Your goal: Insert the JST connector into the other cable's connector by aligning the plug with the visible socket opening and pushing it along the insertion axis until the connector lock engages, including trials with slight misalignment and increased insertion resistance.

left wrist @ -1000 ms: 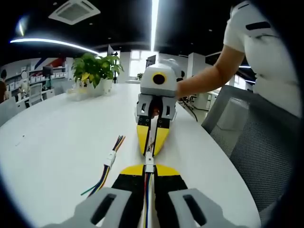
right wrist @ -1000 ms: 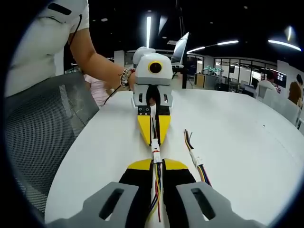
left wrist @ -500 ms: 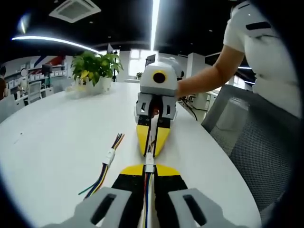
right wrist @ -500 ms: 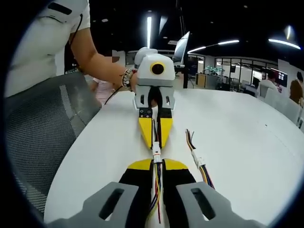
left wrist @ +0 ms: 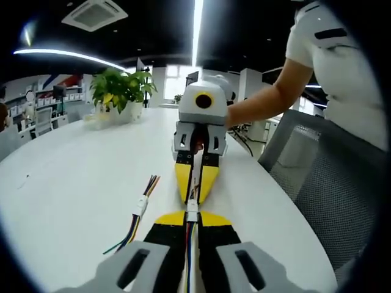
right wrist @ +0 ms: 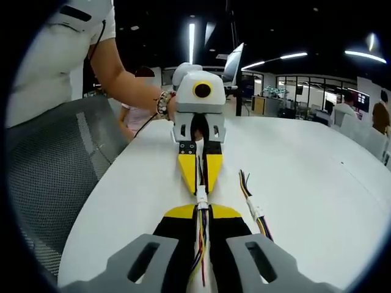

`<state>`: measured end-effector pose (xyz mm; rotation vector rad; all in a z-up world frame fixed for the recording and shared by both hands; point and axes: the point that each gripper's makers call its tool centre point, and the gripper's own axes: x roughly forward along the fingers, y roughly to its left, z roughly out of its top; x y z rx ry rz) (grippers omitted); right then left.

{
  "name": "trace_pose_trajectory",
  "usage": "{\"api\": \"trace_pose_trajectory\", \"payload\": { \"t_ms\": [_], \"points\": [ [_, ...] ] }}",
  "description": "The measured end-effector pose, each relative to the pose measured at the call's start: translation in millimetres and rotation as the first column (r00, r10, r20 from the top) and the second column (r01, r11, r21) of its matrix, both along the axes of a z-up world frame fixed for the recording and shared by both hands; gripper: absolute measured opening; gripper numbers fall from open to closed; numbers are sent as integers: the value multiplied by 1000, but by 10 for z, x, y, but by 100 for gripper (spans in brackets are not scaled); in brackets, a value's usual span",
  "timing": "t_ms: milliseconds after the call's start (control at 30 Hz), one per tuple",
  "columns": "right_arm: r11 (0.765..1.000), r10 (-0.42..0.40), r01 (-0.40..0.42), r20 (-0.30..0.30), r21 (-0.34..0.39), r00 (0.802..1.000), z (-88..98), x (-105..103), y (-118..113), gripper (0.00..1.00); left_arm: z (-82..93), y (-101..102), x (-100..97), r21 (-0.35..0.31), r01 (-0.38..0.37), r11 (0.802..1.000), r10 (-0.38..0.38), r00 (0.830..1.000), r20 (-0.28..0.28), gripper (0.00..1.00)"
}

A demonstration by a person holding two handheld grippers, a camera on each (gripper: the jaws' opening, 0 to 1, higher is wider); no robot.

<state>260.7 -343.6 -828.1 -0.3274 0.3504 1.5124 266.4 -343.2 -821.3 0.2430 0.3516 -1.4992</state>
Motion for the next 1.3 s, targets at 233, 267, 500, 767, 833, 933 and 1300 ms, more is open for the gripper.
{"api": "trace_pose_trajectory", "payload": {
  "t_ms": [233, 267, 500, 767, 833, 933, 1300],
  "points": [
    [1000, -1, 1, 1, -10, 1000, -16, 5, -11, 3, 0, -36, -1, -13, -13, 1000, 13, 999, -31, 0],
    [1000, 3, -3, 1, -15, 1000, -29, -3, -12, 3, 11, -56, -12, -21, -10, 1000, 9, 999, -32, 0],
    [999, -8, 9, 21, -33, 1000, -40, 19, -46, 3, 4, -106, -10, -20, -13, 1000, 13, 1000, -28, 0],
    [999, -29, 31, 51, -35, 998, 19, 177, -98, 4, 73, -148, 123, -15, -12, 1000, 12, 1000, 3, 0],
    [999, -31, 33, 58, -43, 998, 25, 227, -107, 4, 81, -167, 154, -12, -12, 1000, 12, 1000, 10, 0],
    [998, -29, 32, 66, -58, 997, 9, 287, -120, 4, 76, -207, 200, -5, -14, 1000, 14, 1000, 19, 0],
    [995, -13, 21, 82, -99, 997, -76, 504, -125, 4, 8, -171, 365, 21, -34, 999, 33, 999, 41, 0]
  ]
}}
